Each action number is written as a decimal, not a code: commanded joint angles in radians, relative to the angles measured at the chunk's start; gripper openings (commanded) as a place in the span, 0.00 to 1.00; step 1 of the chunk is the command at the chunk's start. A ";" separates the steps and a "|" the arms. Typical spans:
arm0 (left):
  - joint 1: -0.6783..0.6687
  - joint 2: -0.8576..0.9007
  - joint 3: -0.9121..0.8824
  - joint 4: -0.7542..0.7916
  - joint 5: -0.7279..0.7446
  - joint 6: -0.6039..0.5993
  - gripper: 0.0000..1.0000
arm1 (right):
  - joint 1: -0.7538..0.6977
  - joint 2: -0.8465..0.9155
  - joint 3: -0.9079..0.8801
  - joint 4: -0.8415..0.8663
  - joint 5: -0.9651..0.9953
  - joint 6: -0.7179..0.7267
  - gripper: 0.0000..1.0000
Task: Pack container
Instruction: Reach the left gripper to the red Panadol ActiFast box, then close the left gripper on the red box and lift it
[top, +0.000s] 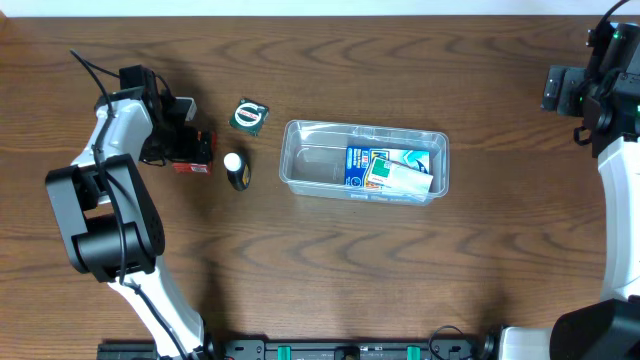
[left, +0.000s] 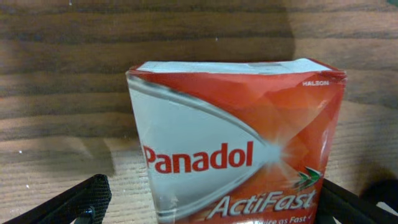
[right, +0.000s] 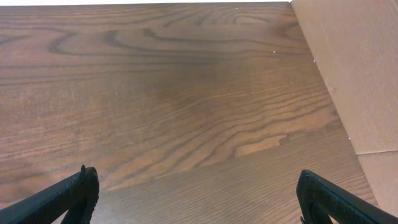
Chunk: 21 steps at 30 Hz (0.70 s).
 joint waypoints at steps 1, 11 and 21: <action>0.003 0.009 0.016 0.011 -0.001 0.017 1.00 | -0.008 -0.002 -0.002 -0.001 0.003 0.014 0.99; 0.001 0.009 0.016 0.021 -0.001 -0.014 0.80 | -0.008 -0.002 -0.002 -0.001 0.003 0.014 0.99; 0.001 0.000 0.017 0.000 -0.002 -0.195 0.76 | -0.008 -0.002 -0.002 -0.001 0.003 0.014 0.99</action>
